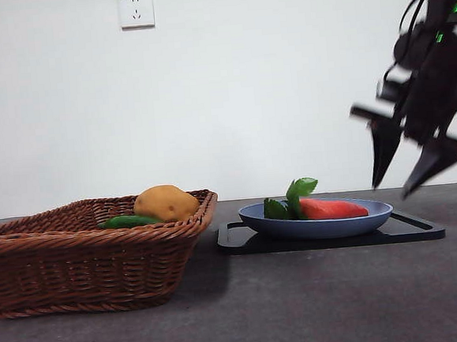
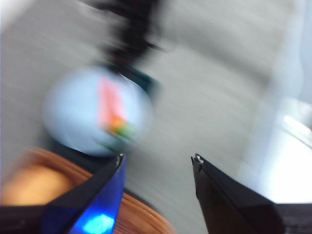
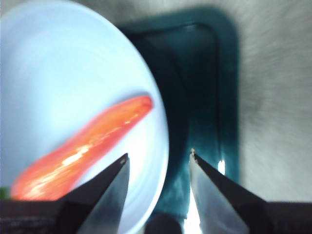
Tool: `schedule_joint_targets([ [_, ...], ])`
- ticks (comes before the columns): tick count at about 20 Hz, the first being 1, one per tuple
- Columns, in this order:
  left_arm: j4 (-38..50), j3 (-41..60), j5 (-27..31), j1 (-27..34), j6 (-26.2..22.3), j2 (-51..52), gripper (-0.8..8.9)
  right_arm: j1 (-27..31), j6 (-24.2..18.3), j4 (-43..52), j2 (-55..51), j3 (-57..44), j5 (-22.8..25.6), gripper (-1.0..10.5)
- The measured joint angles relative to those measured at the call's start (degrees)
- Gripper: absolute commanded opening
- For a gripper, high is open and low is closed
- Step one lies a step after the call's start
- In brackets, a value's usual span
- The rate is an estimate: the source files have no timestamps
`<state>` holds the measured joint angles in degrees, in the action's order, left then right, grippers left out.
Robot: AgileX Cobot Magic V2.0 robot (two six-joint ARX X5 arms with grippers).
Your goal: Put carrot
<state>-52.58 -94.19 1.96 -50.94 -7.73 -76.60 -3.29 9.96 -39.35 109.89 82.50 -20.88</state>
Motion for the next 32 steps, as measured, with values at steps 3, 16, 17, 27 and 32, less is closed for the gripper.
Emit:
schedule_joint_targets([
  [3, 10.9, 0.0, 11.7, 0.1, -1.7, -0.9, 2.43, 0.8, -0.2, -3.5, -8.3, 0.0, 0.0, 2.1],
  [16, 9.5, 0.0, 12.9, 12.5, -4.1, -3.1, 0.06, -14.1, -4.9, -15.7, -33.4, 0.2, 13.1, 0.0],
  [17, 7.7, 0.4, 12.9, 13.4, -4.1, -2.0, 0.06, -16.3, -5.0, -15.7, -34.9, 0.2, 14.9, 0.0],
  [27, 16.5, 30.9, 11.1, 16.1, -3.4, 31.6, 0.06, -32.5, -6.2, 3.9, -58.8, -18.4, 28.6, 0.0],
  [32, 20.3, 48.2, 11.0, 16.0, 3.7, 48.2, 0.06, -34.2, -7.0, 19.2, -74.1, -40.5, 32.7, 0.0],
])
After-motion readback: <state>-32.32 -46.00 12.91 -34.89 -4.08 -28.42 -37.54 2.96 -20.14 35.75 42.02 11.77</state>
